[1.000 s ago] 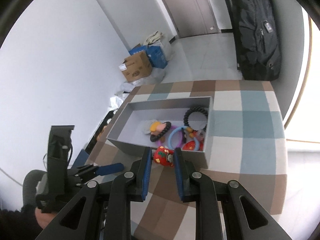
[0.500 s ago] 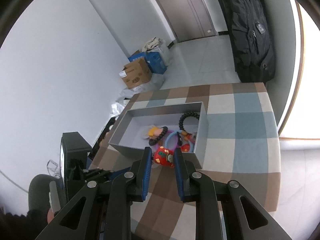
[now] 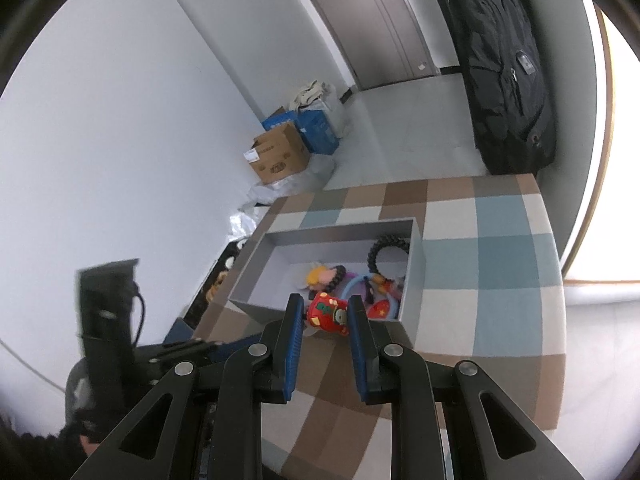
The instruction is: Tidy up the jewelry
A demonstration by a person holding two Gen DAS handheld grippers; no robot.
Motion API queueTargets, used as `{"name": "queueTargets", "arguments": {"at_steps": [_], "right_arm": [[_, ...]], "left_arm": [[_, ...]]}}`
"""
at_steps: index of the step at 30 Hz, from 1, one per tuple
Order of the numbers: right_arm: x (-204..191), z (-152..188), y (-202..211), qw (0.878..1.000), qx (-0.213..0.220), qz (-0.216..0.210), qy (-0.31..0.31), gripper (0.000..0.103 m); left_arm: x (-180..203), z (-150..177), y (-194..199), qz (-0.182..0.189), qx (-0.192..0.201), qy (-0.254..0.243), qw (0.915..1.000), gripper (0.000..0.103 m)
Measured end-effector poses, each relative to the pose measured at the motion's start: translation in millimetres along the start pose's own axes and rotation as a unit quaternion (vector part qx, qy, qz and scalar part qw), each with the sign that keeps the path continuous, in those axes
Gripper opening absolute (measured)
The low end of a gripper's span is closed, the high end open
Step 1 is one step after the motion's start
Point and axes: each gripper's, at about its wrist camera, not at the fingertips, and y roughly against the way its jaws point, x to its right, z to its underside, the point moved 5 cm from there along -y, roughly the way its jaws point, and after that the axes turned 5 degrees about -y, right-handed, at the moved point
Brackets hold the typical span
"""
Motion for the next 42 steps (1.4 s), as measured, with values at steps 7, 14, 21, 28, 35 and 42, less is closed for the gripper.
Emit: {"name": "queueTargets", "arguments": {"at_steps": [7,14,21,28,35,42], "right_arm": [[-2.1,-13.5,-8.1,1.000,0.006,-0.011,-0.012,0.021],[-1.2,-28.2,-18.7,1.000,0.011,-0.014,-0.017,0.021],[9.1,-37.2,-30.6,0.999,0.007,-0.008,-0.030,0.021],[17.1,-39.1,-44.9,0.999,-0.007,-0.011,-0.046,0.021],[22.3,-39.9,-58.3,0.998,-0.023,-0.007,-0.057,0.034],[27.2,-45.1,-42.7,0.998,0.009,-0.008,-0.069,0.072]], "left_arm": [[-1.9,-31.2,11.7,0.015,0.044,0.026,0.9986,0.012],[-15.6,-51.7,5.1,0.027,0.042,0.070,0.9963,0.012],[-15.7,-62.5,-2.8,0.030,0.039,0.072,0.9962,0.012],[-18.0,-63.3,-11.7,0.030,0.025,0.070,0.9968,0.012],[-22.2,-67.8,-20.2,0.048,0.015,0.095,0.9942,0.018],[-23.7,-67.2,-16.5,0.034,0.022,0.097,0.9945,0.051]]}}
